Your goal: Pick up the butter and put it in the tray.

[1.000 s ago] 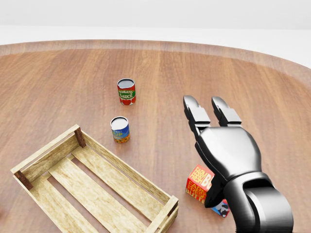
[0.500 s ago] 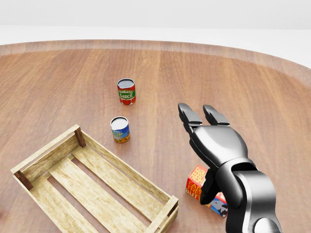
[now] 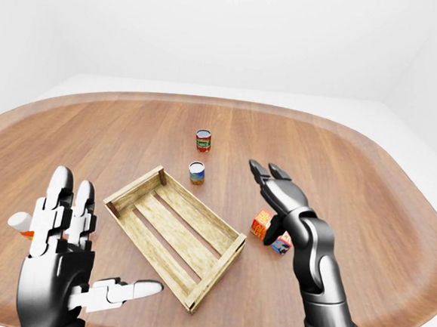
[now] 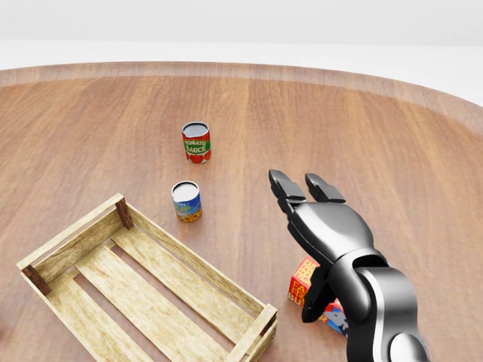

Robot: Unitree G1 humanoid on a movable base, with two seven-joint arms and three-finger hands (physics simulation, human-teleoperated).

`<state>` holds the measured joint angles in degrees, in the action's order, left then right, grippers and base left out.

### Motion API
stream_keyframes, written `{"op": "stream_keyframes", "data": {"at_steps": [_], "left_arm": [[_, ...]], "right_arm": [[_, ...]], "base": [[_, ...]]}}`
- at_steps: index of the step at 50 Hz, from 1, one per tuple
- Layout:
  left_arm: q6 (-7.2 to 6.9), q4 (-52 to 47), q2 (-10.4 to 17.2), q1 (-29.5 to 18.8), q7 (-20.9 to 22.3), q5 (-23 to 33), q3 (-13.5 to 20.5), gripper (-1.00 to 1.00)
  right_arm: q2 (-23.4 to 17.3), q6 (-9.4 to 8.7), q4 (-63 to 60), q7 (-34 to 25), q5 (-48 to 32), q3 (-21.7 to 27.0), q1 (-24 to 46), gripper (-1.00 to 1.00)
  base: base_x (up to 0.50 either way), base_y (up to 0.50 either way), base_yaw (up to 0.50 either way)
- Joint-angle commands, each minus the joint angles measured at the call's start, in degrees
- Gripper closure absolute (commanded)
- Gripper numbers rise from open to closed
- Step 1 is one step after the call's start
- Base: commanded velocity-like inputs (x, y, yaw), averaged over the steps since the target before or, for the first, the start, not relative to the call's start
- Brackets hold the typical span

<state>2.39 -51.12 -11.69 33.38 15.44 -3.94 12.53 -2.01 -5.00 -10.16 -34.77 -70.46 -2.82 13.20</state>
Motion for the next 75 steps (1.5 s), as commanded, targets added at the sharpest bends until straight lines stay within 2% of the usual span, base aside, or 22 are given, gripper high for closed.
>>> {"op": "stream_keyframes", "data": {"at_steps": [1,6,30,41,57,75], "left_arm": [[-0.18,0.05,-0.06,-0.19,0.06,0.05,0.11,-1.0],[-0.2,0.19,0.05,-0.31,-0.1,0.35,-0.12,-1.0],[-0.9,0.74,0.32,-1.07,-0.05,-0.41,0.52,-1.0],[-0.79,0.94,0.49,-1.14,-0.31,0.11,0.07,-1.0],[-1.32,1.21,0.57,-1.68,-0.38,-0.07,0.44,-1.0],[-1.77,1.32,0.73,-2.08,-0.6,0.04,0.46,-1.0]], "right_arm": [[-0.55,0.0,1.86,1.19,1.97,-0.14,-0.9,-1.0],[-0.49,0.0,2.61,1.3,2.05,-0.4,-0.63,-1.0],[-2.64,0.0,13.72,8.63,11.24,0.76,-0.1,-1.0],[-2.95,0.0,17.89,11.74,14.4,0.84,-0.5,-1.0],[-3.48,0.0,20.63,12.78,15.46,0.61,0.35,-1.0],[-4.98,0.0,28.86,20.14,19.82,2.47,2.8,-1.0]], "base": [[0.0,0.0,0.0],[0.0,0.0,0.0],[0.0,0.0,0.0],[0.0,0.0,0.0],[0.0,0.0,0.0],[0.0,0.0,0.0]]}}
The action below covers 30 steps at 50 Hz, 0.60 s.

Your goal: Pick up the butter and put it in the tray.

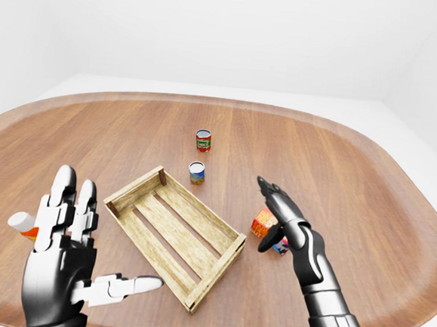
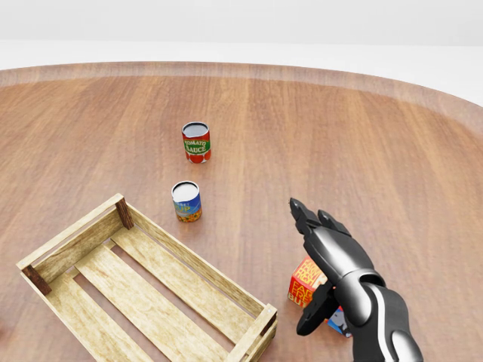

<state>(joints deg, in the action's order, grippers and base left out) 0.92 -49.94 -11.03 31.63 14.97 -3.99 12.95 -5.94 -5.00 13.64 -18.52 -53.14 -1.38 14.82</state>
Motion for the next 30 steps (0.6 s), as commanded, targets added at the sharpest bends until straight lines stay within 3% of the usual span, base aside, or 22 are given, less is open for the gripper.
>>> {"op": "stream_keyframes", "data": {"at_steps": [1,15,30], "left_arm": [[-0.29,0.21,0.1,-0.38,-0.19,0.22,-0.02,-1.0],[-0.24,0.37,0.35,-0.35,-0.44,0.22,-0.32,-1.0],[-0.16,0.48,0.42,-0.35,-0.56,0.12,-0.3,-1.0]], "right_arm": [[-1.22,0.0,5.65,4.15,2.83,1.08,1.17,-1.0],[-2.22,0.0,11.38,8.11,5.21,0.97,0.76,-1.0],[-1.81,0.0,11.81,7.96,3.76,0.05,0.41,-1.0]], "base": [[0.0,0.0,0.0],[0.0,0.0,0.0],[0.0,0.0,0.0]]}}
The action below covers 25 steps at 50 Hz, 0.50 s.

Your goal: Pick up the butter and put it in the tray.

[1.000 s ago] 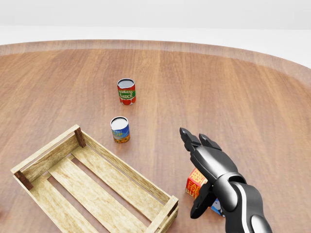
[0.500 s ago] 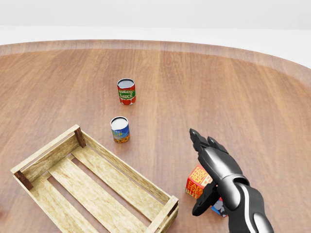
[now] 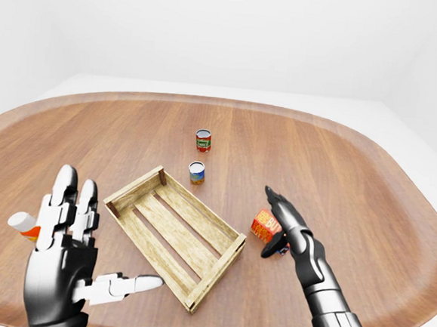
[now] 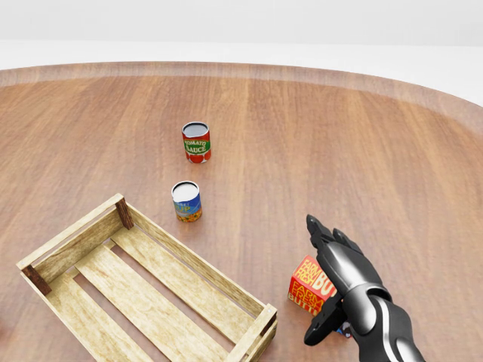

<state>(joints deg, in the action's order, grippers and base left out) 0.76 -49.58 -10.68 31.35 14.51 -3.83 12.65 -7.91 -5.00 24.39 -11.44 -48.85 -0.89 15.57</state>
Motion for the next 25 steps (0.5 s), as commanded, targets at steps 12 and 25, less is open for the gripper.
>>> {"op": "stream_keyframes", "data": {"at_steps": [12,25], "left_arm": [[-0.11,0.31,0.18,-0.29,-0.2,0.03,0.07,-1.0],[-0.16,0.39,0.08,-0.39,-0.06,0.01,0.19,-1.0]], "right_arm": [[0.39,0.0,0.69,0.49,-0.75,-0.4,-0.7,-1.0],[0.22,0.0,12.6,5.29,2.41,-0.17,2.58,-1.0]], "base": [[0.0,0.0,0.0],[0.0,0.0,0.0]]}}
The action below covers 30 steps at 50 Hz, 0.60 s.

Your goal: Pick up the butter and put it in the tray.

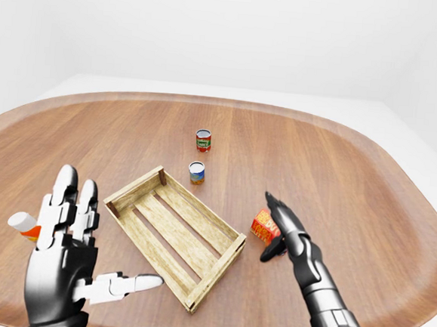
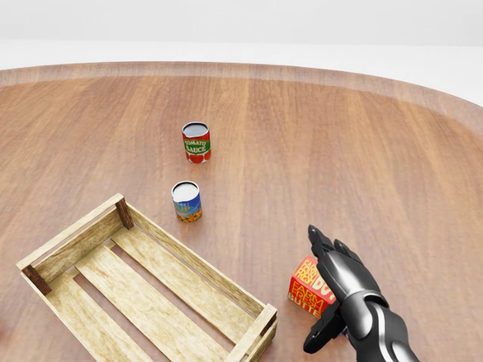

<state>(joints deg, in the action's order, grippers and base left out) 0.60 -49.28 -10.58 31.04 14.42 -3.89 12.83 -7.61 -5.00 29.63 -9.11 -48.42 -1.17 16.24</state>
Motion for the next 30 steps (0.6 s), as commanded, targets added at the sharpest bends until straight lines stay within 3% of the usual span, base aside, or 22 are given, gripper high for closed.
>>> {"op": "stream_keyframes", "data": {"at_steps": [1,30], "left_arm": [[0.01,0.12,0.0,-0.08,0.02,0.1,-0.03,-1.0],[-0.61,1.13,0.52,-1.19,-0.67,0.36,0.11,-1.0]], "right_arm": [[-0.09,0.0,7.71,3.03,2.17,-0.05,1.95,-1.0],[-0.71,0.0,16.23,4.72,3.15,-0.79,4.97,-1.0]], "base": [[0.0,0.0,0.0],[0.0,0.0,0.0]]}}
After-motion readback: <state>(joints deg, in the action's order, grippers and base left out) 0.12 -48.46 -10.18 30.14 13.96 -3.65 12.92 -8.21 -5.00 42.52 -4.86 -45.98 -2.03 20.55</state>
